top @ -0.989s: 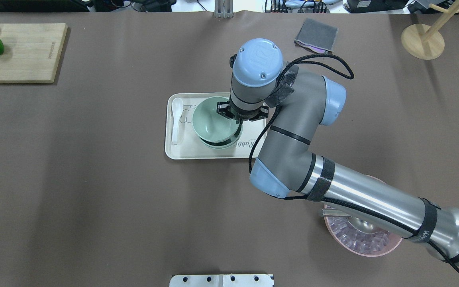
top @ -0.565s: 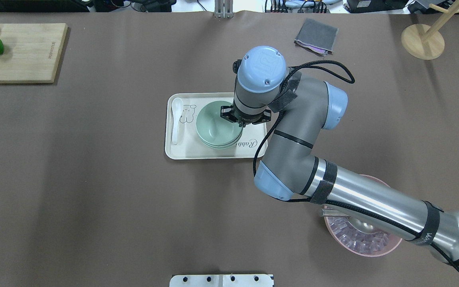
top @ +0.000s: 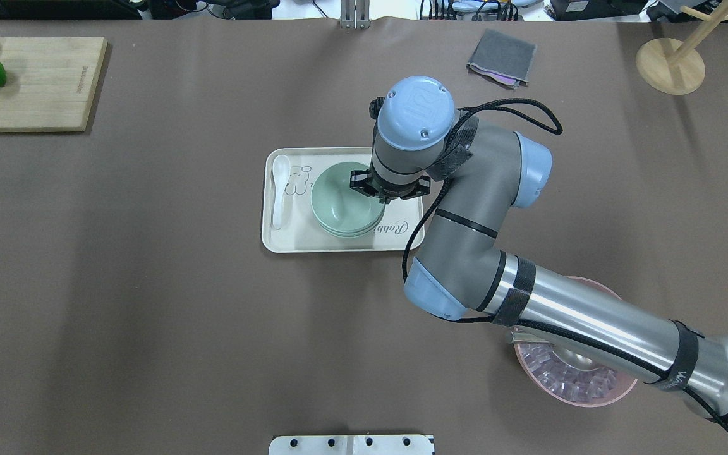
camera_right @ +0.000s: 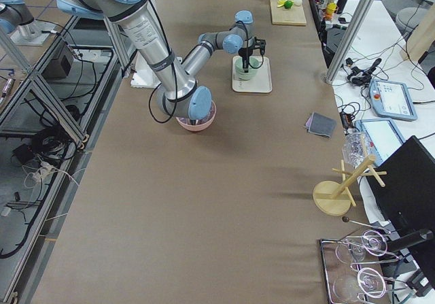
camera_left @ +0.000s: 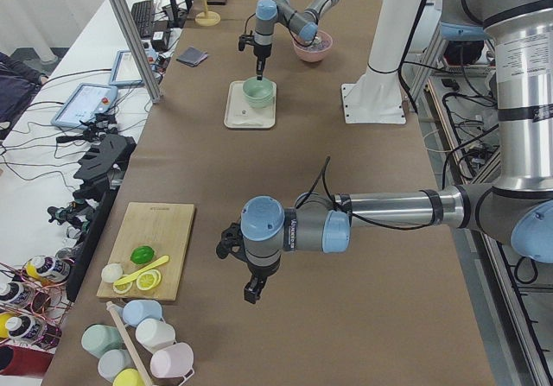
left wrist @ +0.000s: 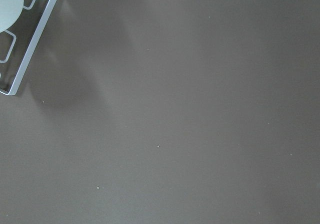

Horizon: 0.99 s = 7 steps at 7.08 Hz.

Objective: Stack green bowls together

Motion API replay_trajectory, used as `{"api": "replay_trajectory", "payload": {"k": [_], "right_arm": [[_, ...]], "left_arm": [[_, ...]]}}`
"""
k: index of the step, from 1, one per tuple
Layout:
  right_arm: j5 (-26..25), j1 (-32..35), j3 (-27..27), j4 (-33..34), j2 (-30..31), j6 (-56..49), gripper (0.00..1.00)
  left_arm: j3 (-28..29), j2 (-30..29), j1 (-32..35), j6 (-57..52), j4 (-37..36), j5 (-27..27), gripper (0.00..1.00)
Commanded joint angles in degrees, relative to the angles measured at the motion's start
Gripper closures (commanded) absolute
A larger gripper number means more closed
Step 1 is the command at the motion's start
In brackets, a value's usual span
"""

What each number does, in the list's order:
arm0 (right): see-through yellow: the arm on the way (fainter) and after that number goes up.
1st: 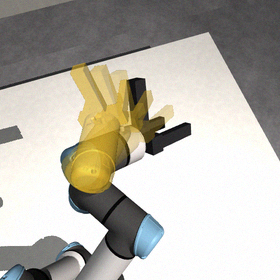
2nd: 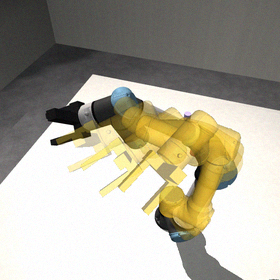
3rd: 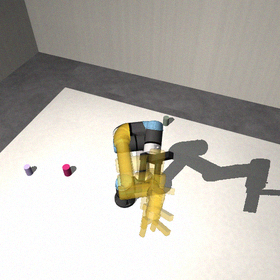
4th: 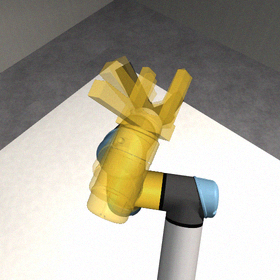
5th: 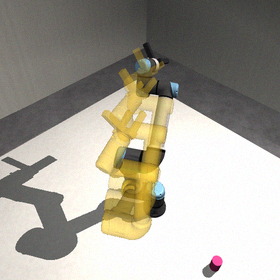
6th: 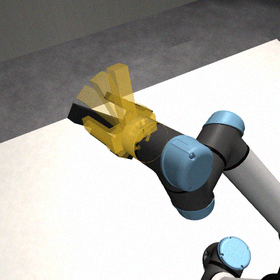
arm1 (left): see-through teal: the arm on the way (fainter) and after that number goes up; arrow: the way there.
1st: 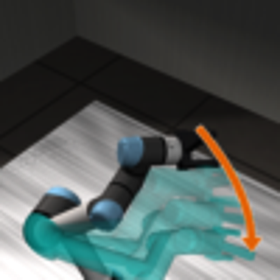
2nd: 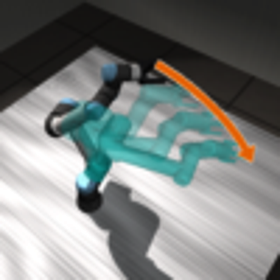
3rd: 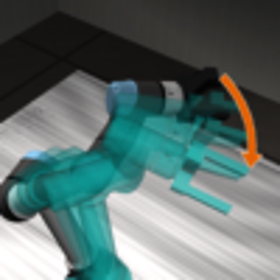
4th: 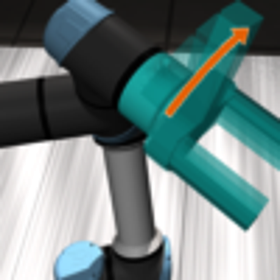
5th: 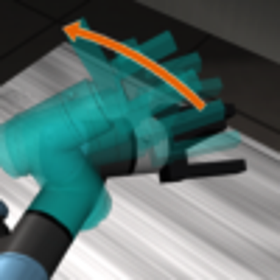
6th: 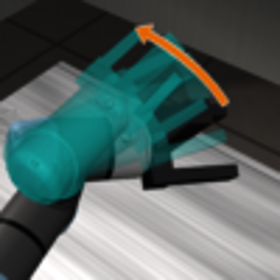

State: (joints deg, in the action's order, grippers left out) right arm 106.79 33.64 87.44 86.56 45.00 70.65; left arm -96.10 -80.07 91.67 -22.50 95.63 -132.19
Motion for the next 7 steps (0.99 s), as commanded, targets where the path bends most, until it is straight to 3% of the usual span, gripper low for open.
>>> {"api": "replay_trajectory", "payload": {"k": [1,2,5,7], "right_arm": [[0.0,-0.15,0.1,-0.17,0.0,0.19,0.65],[-1.57,-0.33,0.36,-0.17,0.0,-0.08,0.01],[-2.37,0.45,0.37,0.45,0.0,-2.78,0.0],[-1.5,5.0,0.02,0.62,0.26,-6.29,0.0]], "left_arm": [[0.04,0.0,0.0,0.0,0.0,0.0,0.02],[0.04,0.0,0.0,-0.08,0.0,0.0,0.02],[0.13,0.0,0.0,0.18,-0.09,0.0,0.02],[0.04,0.61,0.0,0.35,-0.09,0.0,0.02]]}}
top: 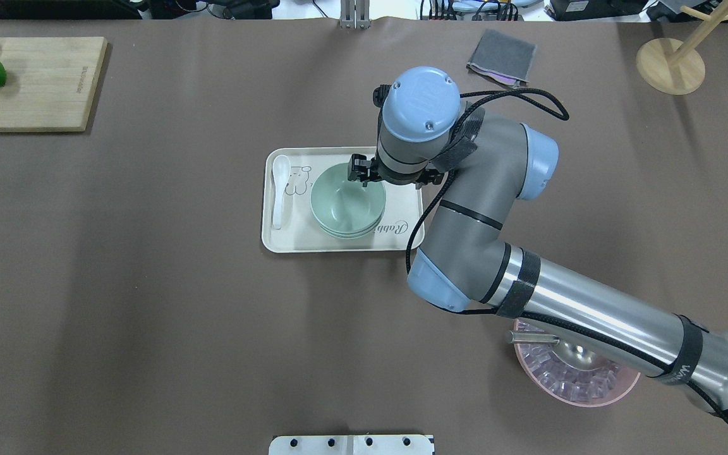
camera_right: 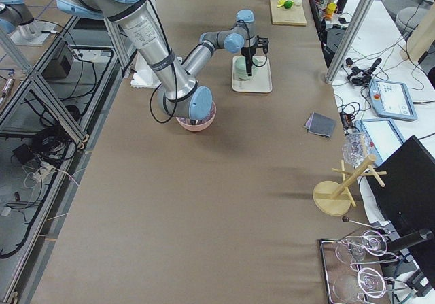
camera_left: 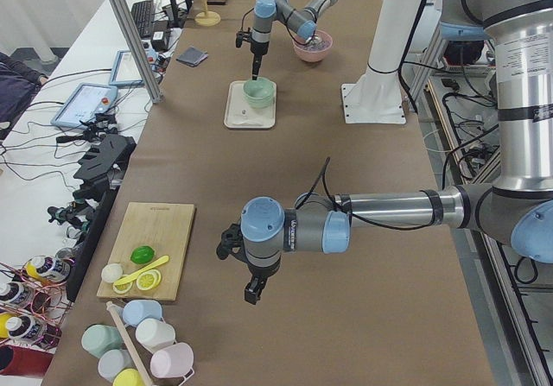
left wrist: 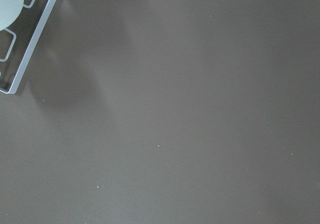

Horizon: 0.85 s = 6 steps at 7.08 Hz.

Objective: Stack green bowls together

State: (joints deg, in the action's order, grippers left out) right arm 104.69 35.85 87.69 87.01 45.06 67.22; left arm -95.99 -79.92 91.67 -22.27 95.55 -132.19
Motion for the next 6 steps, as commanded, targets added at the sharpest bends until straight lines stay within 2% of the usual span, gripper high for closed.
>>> {"api": "replay_trajectory", "payload": {"k": [1,3,5,6], "right_arm": [[3.56,5.69,-0.06,-0.25,2.72,-5.92,0.0],[6.82,11.05,0.46,-0.08,5.9,-13.57,0.0],[14.55,20.61,1.25,-0.17,13.69,-29.17,0.0],[15.8,24.23,3.0,-0.17,18.52,-35.42,0.0]], "left_arm": [[0.02,0.73,0.0,-0.05,-0.01,0.0,0.02],[0.72,0.73,0.0,-0.23,-0.01,0.0,0.02],[0.81,0.73,-0.09,-0.32,-0.1,-0.18,0.02],[0.55,0.73,0.0,-0.32,-0.01,-0.18,0.02]]}}
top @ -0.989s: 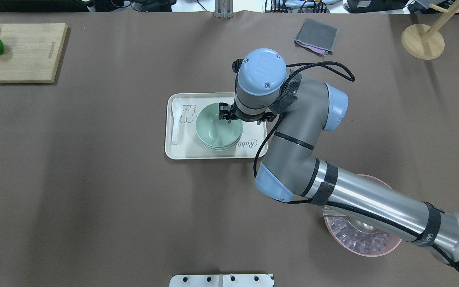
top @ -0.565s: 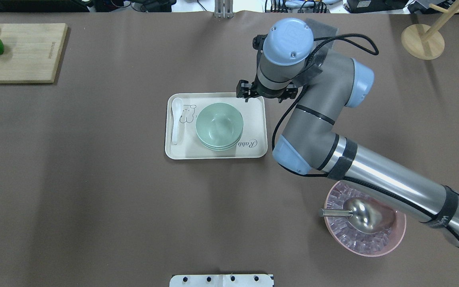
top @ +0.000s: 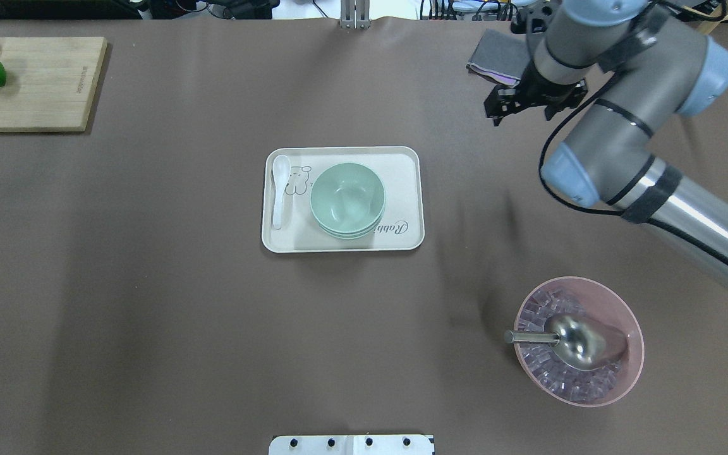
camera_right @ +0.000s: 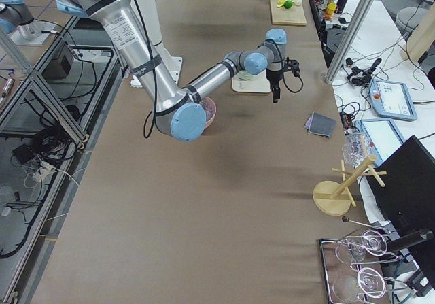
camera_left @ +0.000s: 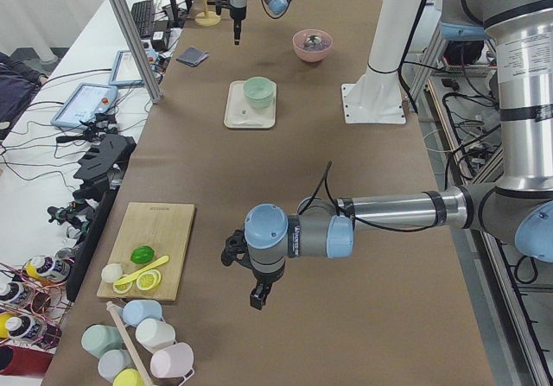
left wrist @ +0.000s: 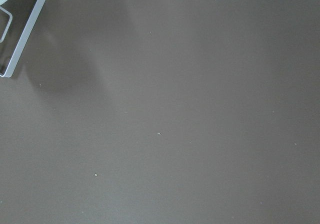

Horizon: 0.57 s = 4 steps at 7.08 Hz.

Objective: Stack green bowls together

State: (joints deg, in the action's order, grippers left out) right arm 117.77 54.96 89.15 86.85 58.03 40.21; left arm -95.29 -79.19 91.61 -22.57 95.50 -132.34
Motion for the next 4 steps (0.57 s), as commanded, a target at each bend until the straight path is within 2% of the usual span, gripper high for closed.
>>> {"api": "replay_trajectory", "payload": {"k": [1,3,4], "right_arm": [[3.86,7.77,4.95,0.08,11.95,-12.75,0.0],[5.18,12.6,11.98,-0.45,27.59,-15.68,0.0],[5.63,16.2,13.84,-0.45,31.84,-16.48,0.0]], "left_arm": [[-0.16,0.0,-0.03,-0.1,0.12,-0.03,0.02],[0.1,-0.08,-0.03,-0.02,0.12,-0.03,0.02],[0.19,-0.08,-0.03,-0.02,0.04,0.06,0.02]]}}
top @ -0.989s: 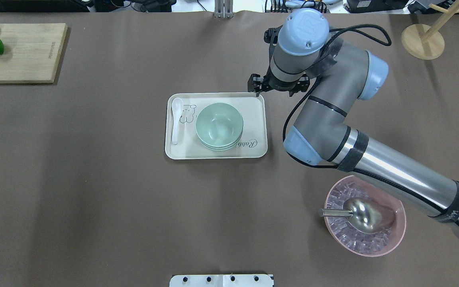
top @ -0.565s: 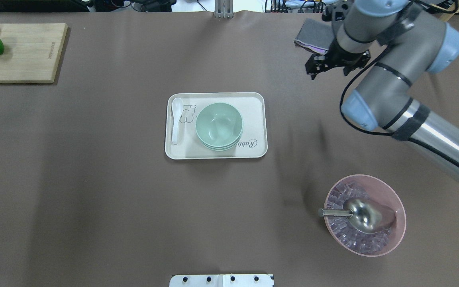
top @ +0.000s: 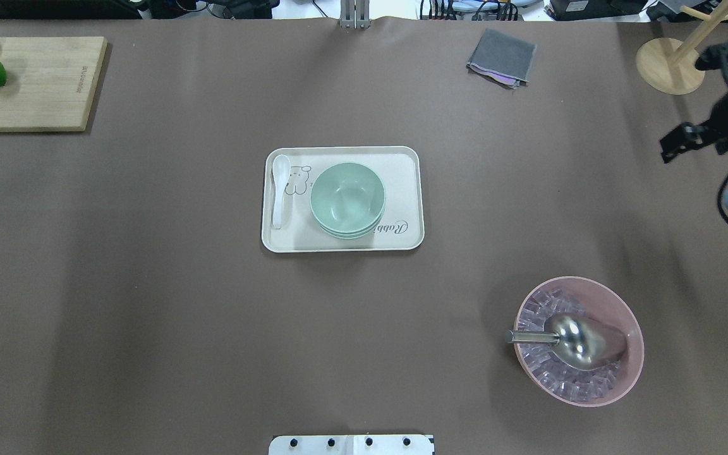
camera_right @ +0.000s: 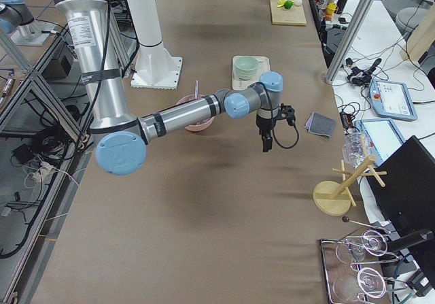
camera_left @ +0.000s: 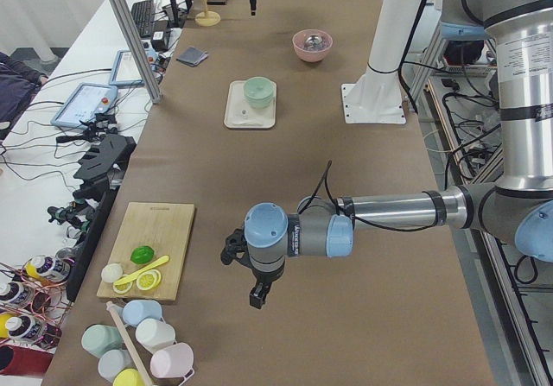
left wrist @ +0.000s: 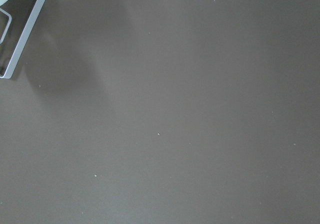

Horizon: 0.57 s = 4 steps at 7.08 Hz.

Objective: Stack green bowls together

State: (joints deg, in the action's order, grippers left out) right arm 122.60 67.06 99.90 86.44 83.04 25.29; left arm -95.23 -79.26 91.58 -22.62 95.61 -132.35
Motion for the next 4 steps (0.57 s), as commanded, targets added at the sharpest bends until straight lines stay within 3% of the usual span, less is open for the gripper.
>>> {"api": "replay_trajectory", "payload": {"k": [1,2,4], "right_arm": [[0.71,6.65,3.2,0.57,9.31,-8.09,0.0],[0.45,9.55,2.5,0.66,10.55,-17.64,0.0],[0.62,15.44,3.19,0.31,16.6,-24.05,0.0]], "left_arm": [[0.22,-0.01,0.0,0.03,-0.07,-0.02,0.02],[0.13,-0.01,0.0,0.03,-0.07,-0.02,0.02],[0.22,-0.01,0.0,0.38,-0.16,0.16,0.02]]}}
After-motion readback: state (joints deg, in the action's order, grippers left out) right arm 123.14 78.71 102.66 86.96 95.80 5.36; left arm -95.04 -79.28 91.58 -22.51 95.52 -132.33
